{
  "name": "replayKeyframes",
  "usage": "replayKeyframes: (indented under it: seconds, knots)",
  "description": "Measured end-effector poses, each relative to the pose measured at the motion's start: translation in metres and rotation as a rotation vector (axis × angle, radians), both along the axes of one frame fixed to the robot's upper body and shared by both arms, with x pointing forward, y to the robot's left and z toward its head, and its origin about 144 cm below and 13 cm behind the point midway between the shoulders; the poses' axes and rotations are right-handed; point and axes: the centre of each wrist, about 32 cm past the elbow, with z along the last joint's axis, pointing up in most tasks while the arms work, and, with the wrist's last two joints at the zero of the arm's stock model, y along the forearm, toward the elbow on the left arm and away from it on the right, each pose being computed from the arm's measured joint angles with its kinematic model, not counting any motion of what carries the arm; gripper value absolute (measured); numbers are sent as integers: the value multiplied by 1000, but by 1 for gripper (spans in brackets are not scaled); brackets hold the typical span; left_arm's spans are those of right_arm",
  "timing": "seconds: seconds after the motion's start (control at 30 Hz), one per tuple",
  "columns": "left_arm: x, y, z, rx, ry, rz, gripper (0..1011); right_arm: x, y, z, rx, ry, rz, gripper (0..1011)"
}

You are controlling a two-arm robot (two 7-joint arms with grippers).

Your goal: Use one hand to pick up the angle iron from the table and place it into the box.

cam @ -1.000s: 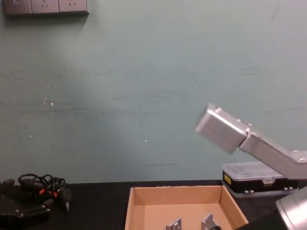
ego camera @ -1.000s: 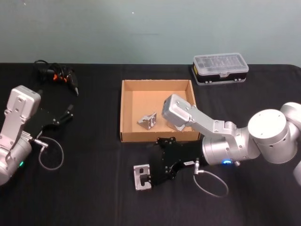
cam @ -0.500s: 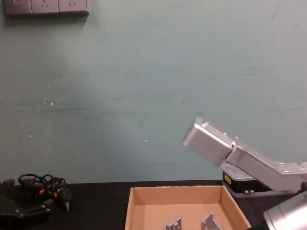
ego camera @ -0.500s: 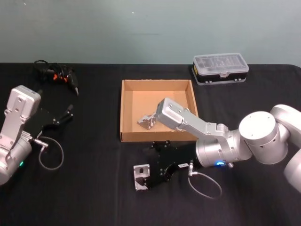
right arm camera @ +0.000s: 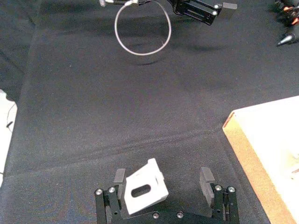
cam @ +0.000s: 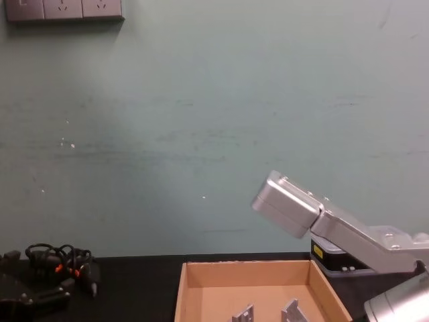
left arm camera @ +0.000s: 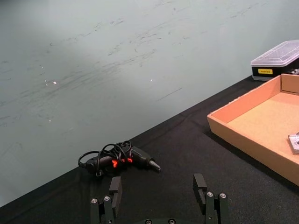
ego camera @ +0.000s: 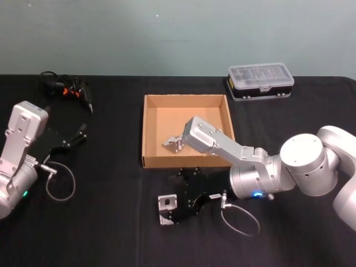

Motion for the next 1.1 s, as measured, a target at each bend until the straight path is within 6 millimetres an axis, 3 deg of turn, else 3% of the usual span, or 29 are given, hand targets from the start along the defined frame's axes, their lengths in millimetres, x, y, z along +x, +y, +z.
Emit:
replayKeyframes:
  seconds: [0.23, 0.33, 0.53, 1.1]
  knots:
    - [0, 0, 0, 0, 0, 0, 1000, 0, 0, -4, 4, 11, -3, 994]
    - [0, 0, 0, 0, 0, 0, 1000, 0, 0, -5, 4, 13, 0, 933]
    - [0, 0, 0, 0, 0, 0, 1000, 0, 1, -6, 2, 15, 8, 788]
    - [0, 0, 0, 0, 0, 0, 1000, 1, -1, -10, -1, 9, 7, 233]
